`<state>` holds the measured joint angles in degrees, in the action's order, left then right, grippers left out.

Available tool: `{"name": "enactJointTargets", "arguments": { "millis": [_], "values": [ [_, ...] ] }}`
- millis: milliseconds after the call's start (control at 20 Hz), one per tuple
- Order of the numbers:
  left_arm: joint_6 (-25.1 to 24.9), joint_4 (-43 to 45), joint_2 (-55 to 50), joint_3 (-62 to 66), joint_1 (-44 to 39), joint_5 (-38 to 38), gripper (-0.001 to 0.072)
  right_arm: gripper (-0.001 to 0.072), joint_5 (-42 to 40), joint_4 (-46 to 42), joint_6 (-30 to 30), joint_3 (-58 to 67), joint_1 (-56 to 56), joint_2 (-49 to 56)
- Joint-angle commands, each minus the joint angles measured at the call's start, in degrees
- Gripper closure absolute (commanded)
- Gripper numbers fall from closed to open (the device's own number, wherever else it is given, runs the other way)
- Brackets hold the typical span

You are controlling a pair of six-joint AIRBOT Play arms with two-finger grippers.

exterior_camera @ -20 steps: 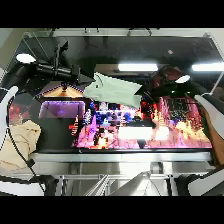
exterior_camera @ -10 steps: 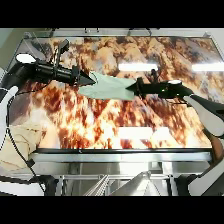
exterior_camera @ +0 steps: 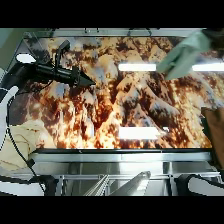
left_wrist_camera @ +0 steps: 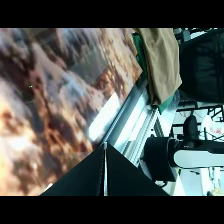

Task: Fold the shirts.

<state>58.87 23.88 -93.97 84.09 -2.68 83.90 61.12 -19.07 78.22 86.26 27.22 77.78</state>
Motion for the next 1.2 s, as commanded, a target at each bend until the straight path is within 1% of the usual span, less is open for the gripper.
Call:
{"name": "enactJointTargets", "arguments": {
  "millis": [0, 100, 200, 250, 300, 400, 450, 550, 750, 800, 850, 900, 1050, 1100, 1150],
  "values": [
    [-0.61, 0.11, 0.0, -0.02, -0.02, 0.7, 0.0704, 0.0695, 4.98, -14.01, 14.67, 2.75, 15.8, -8.85],
    [-0.98, 0.09, 0.0, -0.02, -0.04, 1.2, 0.0704, 0.0695, 8.66, -16.37, 17.57, 2.75, 24.13, -11.63],
    [-0.98, 0.11, 0.0, -0.02, -0.04, 1.75, 0.0704, 0.0695, 16.5, -24.33, 19.89, 2.73, 30.62, -12.41],
    [-0.98, 0.09, 0.0, -0.02, -0.02, 2.08, 0.0704, 0.0695, 22.03, -31.12, 20.2, 2.56, 33.18, -12.24],
    [-0.98, 0.09, 0.0, -0.02, -0.04, 2.19, 0.0704, 0.0695, 26.21, -40.24, 20.24, 1.84, 34.62, -12.26],
    [-0.98, 0.11, 0.0, -0.02, -0.04, 2.27, 0.0704, 0.0695, 30.32, -57.7, 20.87, -1.49, 35.98, -13.27],
    [-0.98, 0.09, 0.0, -0.02, -0.04, 2.51, 0.0704, 0.0695, 30.56, -63.12, 20.85, -4.28, 36.72, -14.47],
    [-0.98, 0.09, 0.0, -0.02, -0.04, 2.93, 0.0704, 0.0695, 30.51, -67.45, 20.33, -11.63, 39.1, -16.57],
    [-0.96, 0.09, 0.0, -0.02, -0.04, 3.89, 0.0704, 0.0687, 30.32, -68.72, 19.98, -23.58, 44.72, -16.9],
    [-0.96, 0.07, 0.0, -0.02, -0.04, 4.44, 0.0704, 0.0594, 30.45, -69.68, 20.0, -24.96, 45.68, -16.83],
    [-0.98, 0.09, 0.0, -0.02, -0.02, 4.9, 0.0704, 0.017, 30.45, -70.1, 20.06, -25.49, 46.69, -16.81],
    [-0.96, 0.07, 0.0, -0.02, -0.02, 5.09, 0.0705, 0.001, 30.45, -70.03, 20.13, -25.38, 47.28, -16.94],
    [-0.98, 0.04, 0.0, -0.02, -0.02, 5.05, 0.0704, 0.001, 29.22, -67.63, 20.39, -23.26, 47.98, -17.57],
    [-0.98, 0.04, 0.0, -0.02, -0.02, 4.74, 0.0704, 0.001, 28.44, -63.87, 20.31, -22.43, 47.91, -17.62],
    [-0.98, -0.02, 0.0, -0.02, -0.02, 4.39, 0.0704, 0.001, 27.17, -57.75, 19.1, -22.29, 47.89, -17.88]
  ]
}}
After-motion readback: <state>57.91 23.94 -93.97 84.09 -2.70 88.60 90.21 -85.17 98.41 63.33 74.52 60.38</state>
